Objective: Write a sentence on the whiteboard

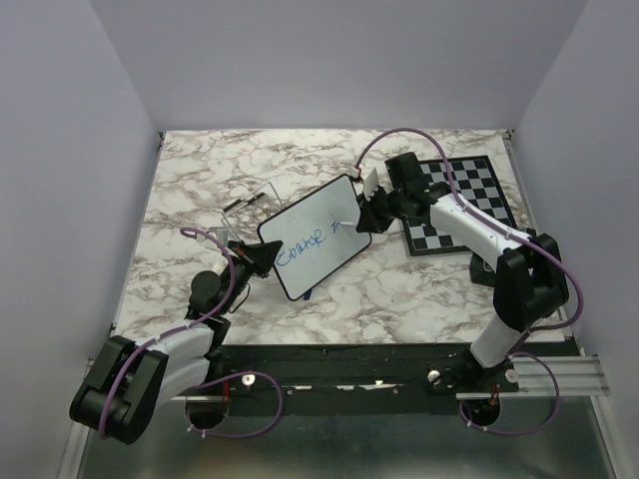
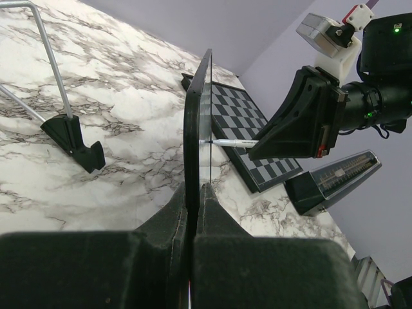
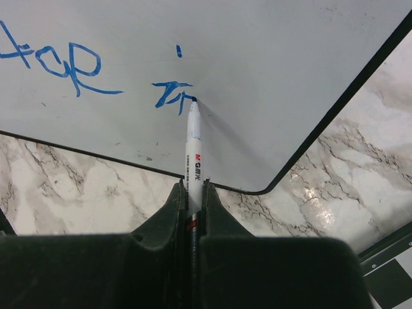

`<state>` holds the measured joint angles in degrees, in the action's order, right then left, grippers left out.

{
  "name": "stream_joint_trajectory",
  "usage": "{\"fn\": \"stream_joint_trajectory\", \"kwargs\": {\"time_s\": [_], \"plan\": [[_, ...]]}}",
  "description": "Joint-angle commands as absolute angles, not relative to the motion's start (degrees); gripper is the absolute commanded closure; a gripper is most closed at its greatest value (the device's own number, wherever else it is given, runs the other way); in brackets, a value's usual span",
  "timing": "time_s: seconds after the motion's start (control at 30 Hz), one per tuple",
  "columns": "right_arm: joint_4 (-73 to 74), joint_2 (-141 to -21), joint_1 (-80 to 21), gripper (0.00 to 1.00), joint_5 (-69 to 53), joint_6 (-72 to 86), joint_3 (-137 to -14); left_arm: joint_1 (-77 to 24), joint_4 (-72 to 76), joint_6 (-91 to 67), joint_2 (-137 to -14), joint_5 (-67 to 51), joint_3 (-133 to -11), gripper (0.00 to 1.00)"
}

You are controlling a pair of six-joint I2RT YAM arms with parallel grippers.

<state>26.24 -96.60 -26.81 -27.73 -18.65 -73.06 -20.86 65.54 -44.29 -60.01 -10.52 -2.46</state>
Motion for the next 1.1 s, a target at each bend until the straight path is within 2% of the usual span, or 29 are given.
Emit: {"fn": "stream_joint_trajectory", "kwargs": {"time_s": [0.0, 1.07], "plan": [[24.7, -97.7, -26.0, 0.99, -25.6, -17.2, -75.3, -21.3, 66.0, -42.1, -59.4, -12.5, -1.3, 1.0], [29.3, -99.1, -25.8, 0.99, -26.5, -21.1, -72.1, -21.3, 66.0, -42.2, -59.3, -12.7, -1.3, 1.0]]}}
